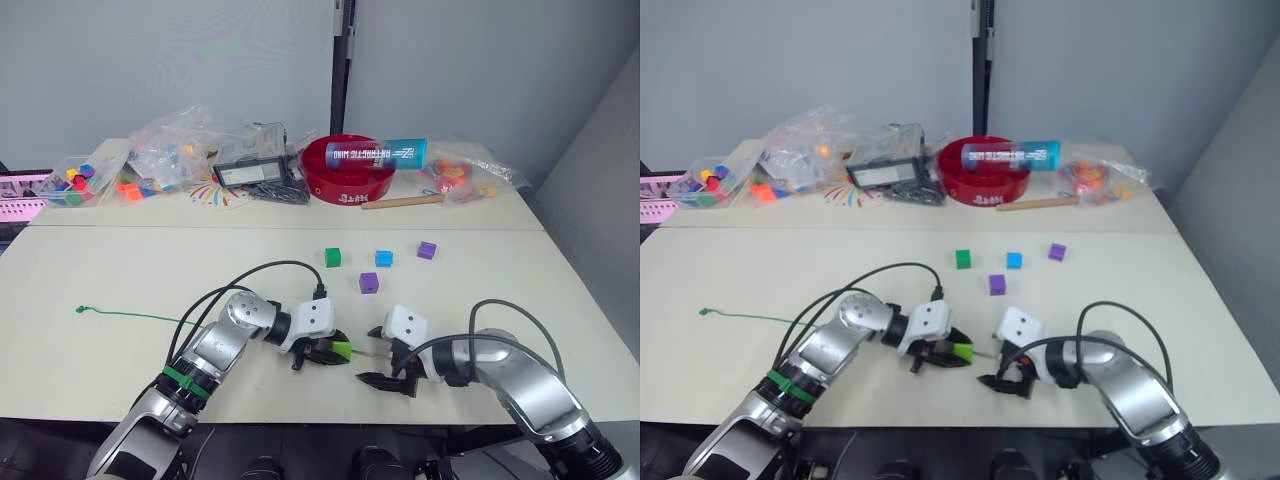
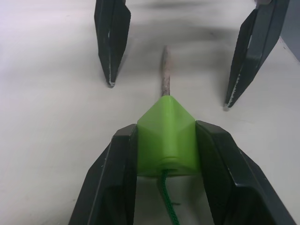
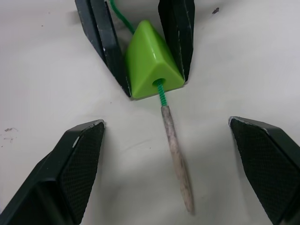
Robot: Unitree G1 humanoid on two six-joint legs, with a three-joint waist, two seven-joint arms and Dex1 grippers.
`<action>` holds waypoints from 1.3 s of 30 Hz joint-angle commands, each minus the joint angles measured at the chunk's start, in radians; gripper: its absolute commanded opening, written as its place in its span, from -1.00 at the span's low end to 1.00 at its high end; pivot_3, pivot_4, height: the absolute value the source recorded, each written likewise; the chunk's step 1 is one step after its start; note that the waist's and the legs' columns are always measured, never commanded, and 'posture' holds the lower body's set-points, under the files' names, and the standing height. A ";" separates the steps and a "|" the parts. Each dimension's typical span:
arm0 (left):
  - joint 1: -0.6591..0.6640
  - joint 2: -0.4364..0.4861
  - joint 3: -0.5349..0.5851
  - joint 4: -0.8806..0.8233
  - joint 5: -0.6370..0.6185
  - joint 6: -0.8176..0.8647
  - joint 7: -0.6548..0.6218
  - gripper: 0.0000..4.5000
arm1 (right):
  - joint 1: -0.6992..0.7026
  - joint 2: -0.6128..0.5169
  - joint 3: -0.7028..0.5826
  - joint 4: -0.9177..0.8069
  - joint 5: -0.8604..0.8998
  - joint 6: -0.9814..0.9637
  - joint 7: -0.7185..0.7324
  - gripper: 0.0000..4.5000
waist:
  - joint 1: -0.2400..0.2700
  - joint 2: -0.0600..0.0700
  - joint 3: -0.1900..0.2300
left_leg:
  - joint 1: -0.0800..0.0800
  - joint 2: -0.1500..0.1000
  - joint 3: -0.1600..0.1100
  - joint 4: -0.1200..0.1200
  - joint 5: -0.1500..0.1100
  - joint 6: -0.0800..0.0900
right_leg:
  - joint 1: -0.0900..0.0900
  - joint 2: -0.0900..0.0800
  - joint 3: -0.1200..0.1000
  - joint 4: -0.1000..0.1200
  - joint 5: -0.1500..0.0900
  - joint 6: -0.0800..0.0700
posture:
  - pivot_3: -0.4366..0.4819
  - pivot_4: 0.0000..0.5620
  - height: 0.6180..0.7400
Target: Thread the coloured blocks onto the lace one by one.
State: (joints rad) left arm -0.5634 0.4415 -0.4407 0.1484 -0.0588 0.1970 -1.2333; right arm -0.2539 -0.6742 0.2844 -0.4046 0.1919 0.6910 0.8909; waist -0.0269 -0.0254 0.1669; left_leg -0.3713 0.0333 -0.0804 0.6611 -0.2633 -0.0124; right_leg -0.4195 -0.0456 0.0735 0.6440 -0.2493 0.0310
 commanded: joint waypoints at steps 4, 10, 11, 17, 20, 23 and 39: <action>0.021 0.009 -0.030 -0.001 0.014 0.014 -0.023 -0.40 | 0.001 -0.018 0.012 0.002 -0.020 -0.025 -0.002 0.04 | 0.000 0.000 0.000 | 0.000 0.000 0.000 0.000 0.000 0.000 | 0.000 0.000 0.000 0.000 0.000 0.000 | -0.05 -0.47 1.00; 0.023 0.013 -0.028 -0.002 0.013 0.019 -0.023 -0.40 | 0.008 -0.039 0.008 0.003 -0.023 -0.038 0.000 -0.86 | 0.001 0.000 0.000 | 0.001 0.000 0.000 0.000 0.000 0.000 | 0.001 0.000 0.000 0.000 0.000 0.000 | -0.05 -0.47 1.00; 0.023 0.014 -0.026 -0.002 0.013 0.019 -0.023 -0.40 | 0.007 -0.039 0.008 0.004 -0.023 -0.038 -0.001 -1.00 | 0.000 0.000 0.000 | 0.001 0.000 0.000 0.000 0.000 0.000 | 0.001 0.000 0.000 0.000 0.000 0.000 | -0.05 -0.47 1.00; 0.060 0.086 0.024 -0.040 -0.012 0.027 -0.041 -0.40 | -0.016 -0.035 0.013 0.029 -0.030 -0.047 0.000 -1.00 | -0.007 0.000 0.000 | 0.002 0.000 0.000 0.000 0.000 0.000 | 0.001 0.000 0.000 0.001 0.000 0.000 | -0.05 -0.47 1.00; 0.113 0.189 0.084 -0.051 -0.037 0.010 -0.065 -0.40 | -0.036 -0.038 0.024 0.032 -0.028 -0.056 0.017 -1.00 | -0.022 0.000 0.000 | 0.003 0.001 0.000 0.000 0.000 0.000 | 0.001 0.001 0.000 0.003 0.000 0.000 | -0.05 -0.47 1.00; 0.159 0.317 0.158 0.033 -0.045 -0.064 -0.093 -0.40 | -0.056 -0.044 0.034 0.033 -0.024 -0.068 0.042 -1.00 | -0.035 0.000 0.000 | 0.004 0.002 0.000 0.000 0.000 0.000 | 0.000 0.002 0.001 0.004 0.000 -0.001 | -0.05 -0.47 1.00; 0.157 0.578 0.325 0.727 -0.045 -0.565 -0.171 -0.40 | -0.126 -0.044 0.081 0.054 -0.030 -0.086 0.109 -1.00 | -0.053 0.007 -0.001 | 0.013 0.004 0.003 -0.002 0.001 0.002 | 0.000 0.005 0.003 0.013 -0.006 -0.001 | -0.05 -0.47 1.00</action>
State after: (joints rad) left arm -0.4459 1.0232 -0.0940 0.8260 -0.1462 -0.3741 -1.3877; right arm -0.3603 -0.7223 0.3758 -0.3394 0.1683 0.6268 0.9988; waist -0.0801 -0.0182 0.1655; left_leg -0.3585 0.0373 -0.0773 0.6590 -0.2625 -0.0104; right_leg -0.4198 -0.0406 0.0770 0.6585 -0.2555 0.0299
